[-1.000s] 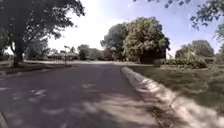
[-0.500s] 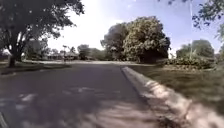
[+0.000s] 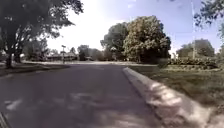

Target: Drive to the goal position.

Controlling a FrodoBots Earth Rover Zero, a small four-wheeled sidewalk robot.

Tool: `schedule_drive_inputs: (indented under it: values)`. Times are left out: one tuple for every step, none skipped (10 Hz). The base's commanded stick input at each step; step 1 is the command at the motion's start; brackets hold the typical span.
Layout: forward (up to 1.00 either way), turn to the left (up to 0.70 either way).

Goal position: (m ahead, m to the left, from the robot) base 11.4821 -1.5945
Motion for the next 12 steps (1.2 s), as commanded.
schedule_drive_inputs:
  values:
    - [0.70,0.00]
    - [0.70,0.00]
    - [0.70,0.00]
    - [0.70,0.00]
    - [0.70,0.00]
    - [0.70,0.00]
    - [0.70,0.00]
    - [0.70,0.00]
    - [0.70,0.00]
    - [0.70,0.00]
    - [0.70,0.00]
    - [0.70,0.00]
